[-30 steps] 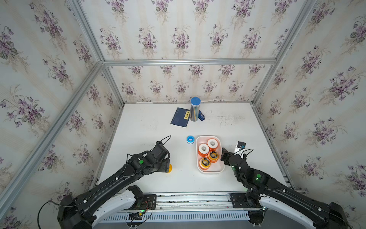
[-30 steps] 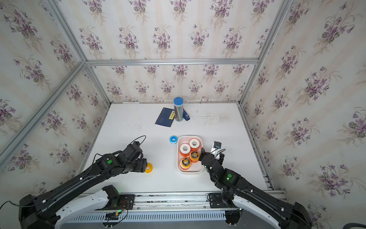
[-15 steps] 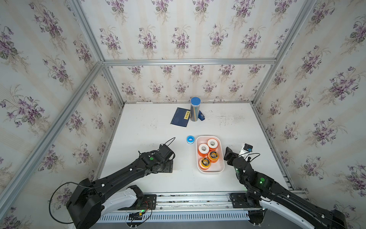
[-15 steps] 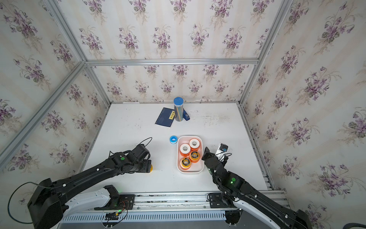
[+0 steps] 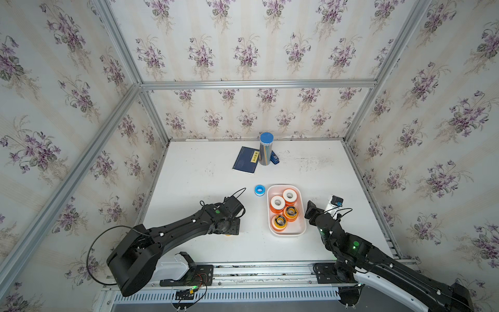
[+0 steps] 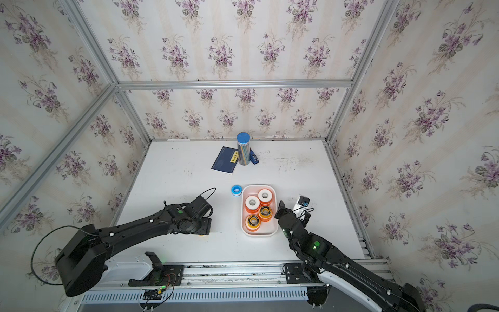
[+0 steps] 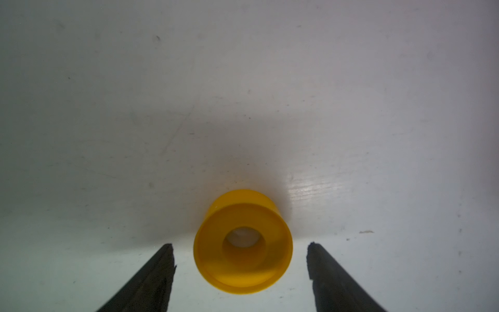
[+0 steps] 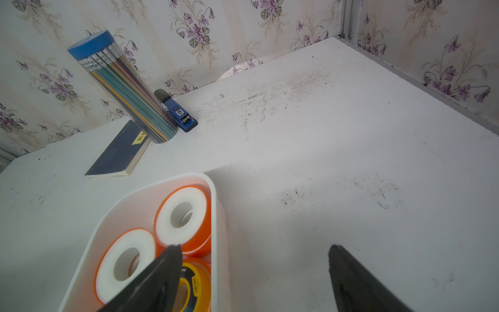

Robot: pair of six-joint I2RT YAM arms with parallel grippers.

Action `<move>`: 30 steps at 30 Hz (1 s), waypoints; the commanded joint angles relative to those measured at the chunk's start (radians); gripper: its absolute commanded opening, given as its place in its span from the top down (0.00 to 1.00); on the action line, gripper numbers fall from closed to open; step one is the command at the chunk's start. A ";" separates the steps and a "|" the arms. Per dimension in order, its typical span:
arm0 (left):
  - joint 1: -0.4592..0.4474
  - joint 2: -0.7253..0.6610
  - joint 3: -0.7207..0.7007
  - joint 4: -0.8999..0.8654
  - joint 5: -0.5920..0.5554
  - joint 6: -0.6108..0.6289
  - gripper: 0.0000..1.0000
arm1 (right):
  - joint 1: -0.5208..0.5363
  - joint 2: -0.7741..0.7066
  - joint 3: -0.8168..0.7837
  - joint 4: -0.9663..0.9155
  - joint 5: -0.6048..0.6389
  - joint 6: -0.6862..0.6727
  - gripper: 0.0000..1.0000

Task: Put the sealing tape into the storage box
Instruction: Pick up the sealing tape at the center of the board.

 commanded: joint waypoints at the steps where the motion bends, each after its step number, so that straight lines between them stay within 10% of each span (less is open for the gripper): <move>1: -0.002 0.030 0.006 0.017 -0.013 0.001 0.25 | 0.001 0.003 0.006 0.009 0.009 -0.002 0.11; 30: -0.050 0.031 0.184 -0.105 -0.031 0.042 0.50 | 0.001 0.002 0.006 0.008 0.006 -0.002 0.11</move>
